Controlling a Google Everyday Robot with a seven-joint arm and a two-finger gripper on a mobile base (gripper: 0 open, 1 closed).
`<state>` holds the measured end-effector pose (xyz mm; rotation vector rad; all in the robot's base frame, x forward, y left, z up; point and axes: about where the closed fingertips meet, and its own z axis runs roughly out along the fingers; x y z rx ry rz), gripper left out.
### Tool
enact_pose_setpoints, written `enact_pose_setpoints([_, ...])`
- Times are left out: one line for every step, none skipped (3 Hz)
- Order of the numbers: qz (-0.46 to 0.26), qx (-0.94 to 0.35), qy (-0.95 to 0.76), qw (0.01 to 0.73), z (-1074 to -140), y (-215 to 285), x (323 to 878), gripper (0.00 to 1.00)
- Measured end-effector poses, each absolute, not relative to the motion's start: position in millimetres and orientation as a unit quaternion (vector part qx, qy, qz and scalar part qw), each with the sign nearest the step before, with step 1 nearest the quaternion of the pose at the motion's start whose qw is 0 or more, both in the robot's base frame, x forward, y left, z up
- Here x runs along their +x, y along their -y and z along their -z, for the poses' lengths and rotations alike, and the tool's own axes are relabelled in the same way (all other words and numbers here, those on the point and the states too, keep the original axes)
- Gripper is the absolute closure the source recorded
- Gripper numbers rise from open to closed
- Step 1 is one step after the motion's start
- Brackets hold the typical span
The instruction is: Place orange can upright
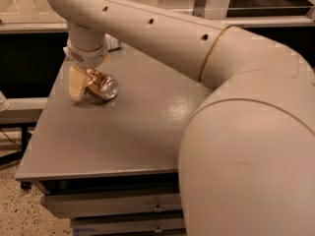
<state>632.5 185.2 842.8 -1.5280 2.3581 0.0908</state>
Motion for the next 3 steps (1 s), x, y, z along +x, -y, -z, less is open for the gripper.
enact_pose_setpoints([-0.015,-0.531,-0.834,0.151,-834,-179,637,0.43])
enact_pose_setpoints([-0.007,-0.526,-0.838,0.147,-835,-175,642,0.64])
enact_pose_setpoints([-0.021,-0.521,-0.835,0.175,-865,-168,649,0.89])
